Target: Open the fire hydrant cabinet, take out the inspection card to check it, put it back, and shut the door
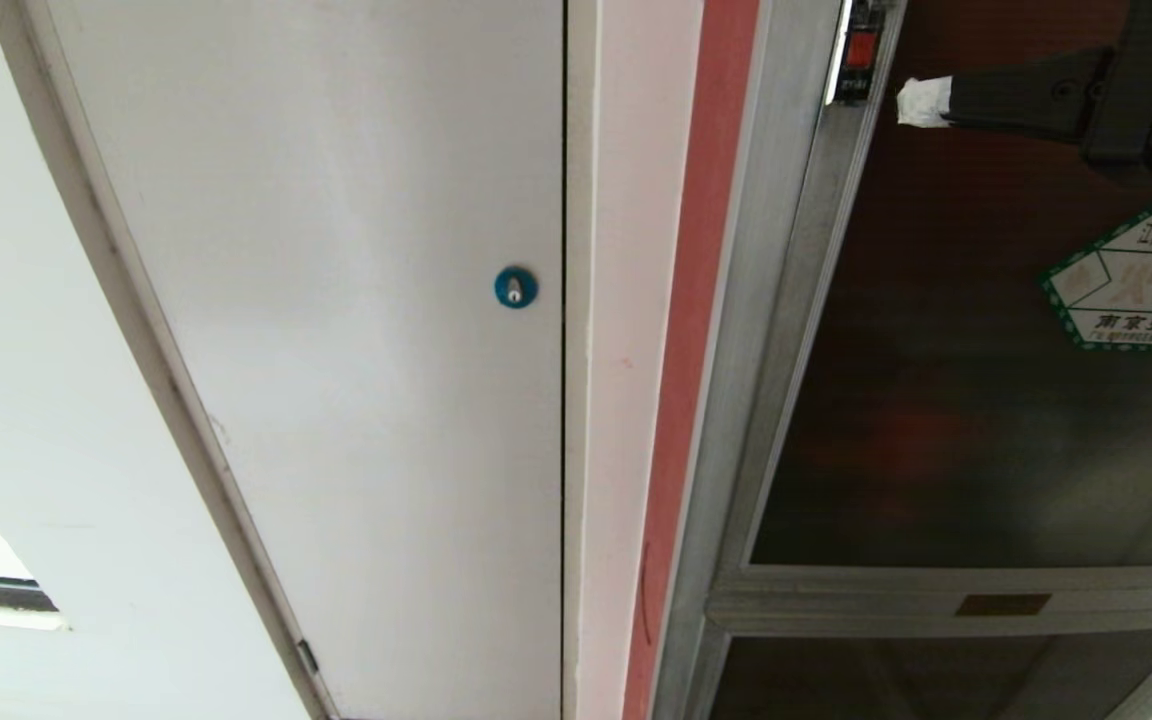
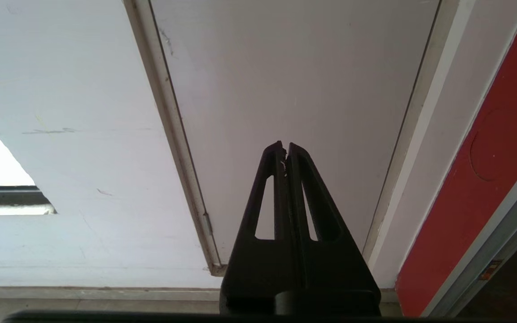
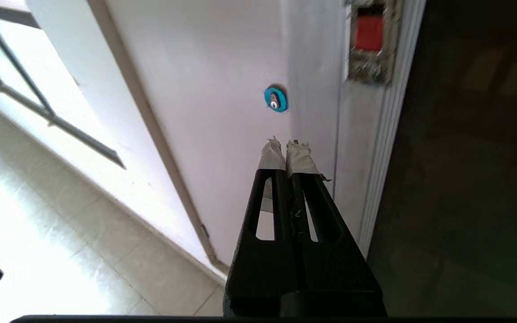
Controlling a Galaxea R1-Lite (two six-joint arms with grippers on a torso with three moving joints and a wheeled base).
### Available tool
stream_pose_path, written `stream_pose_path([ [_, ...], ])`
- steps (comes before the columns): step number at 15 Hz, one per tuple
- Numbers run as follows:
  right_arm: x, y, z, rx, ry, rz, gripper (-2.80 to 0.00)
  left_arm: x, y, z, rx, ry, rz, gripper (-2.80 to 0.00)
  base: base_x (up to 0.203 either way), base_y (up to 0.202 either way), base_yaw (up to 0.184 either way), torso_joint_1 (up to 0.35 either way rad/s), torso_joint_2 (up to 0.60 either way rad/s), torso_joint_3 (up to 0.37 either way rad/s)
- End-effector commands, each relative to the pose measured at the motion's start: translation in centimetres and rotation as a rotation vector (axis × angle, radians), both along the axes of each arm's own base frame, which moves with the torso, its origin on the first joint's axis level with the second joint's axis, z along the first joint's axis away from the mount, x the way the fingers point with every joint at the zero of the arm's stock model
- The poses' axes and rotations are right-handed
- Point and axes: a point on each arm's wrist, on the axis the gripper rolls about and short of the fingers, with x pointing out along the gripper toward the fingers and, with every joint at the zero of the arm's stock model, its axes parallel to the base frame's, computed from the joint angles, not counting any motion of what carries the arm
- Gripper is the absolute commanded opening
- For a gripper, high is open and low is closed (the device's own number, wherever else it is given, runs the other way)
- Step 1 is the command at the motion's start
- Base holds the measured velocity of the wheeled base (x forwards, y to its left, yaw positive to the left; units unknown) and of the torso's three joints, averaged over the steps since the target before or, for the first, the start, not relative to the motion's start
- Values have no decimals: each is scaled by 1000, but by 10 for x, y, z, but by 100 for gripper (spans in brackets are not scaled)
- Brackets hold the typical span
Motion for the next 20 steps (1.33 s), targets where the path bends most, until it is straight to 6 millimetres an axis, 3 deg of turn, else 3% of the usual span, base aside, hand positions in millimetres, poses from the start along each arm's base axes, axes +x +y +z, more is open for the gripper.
stream_pose_path([
  [1, -20, 14, -9, 48, -60, -101, -280, 1, 0, -2, 1, 7, 0, -280, 0, 0, 0, 0, 0, 0],
  [6, -7, 47, -29, 79, -271, -391, -280, 1, 0, -2, 1, 6, 0, -280, 0, 0, 0, 0, 0, 0],
  [9, -3, 55, -37, 35, -423, -456, -280, 1, 0, -2, 1, 7, 1, -280, 0, 0, 0, 0, 0, 0],
  [12, -6, 55, -42, 18, -446, -430, -280, 0, 0, -2, 1, 5, 1, -280, 0, 0, 0, 0, 0, 0],
  [13, -7, 53, -39, 11, -460, -427, 0, 1, 0, -2, 1, 7, 0, -280, 0, 0, 0, 0, 0, 0],
  [20, 4, 62, -25, -12, -493, -455, 0, 1, 0, -2, 1, 7, 0, -280, 0, 0, 0, 0, 0, 0],
])
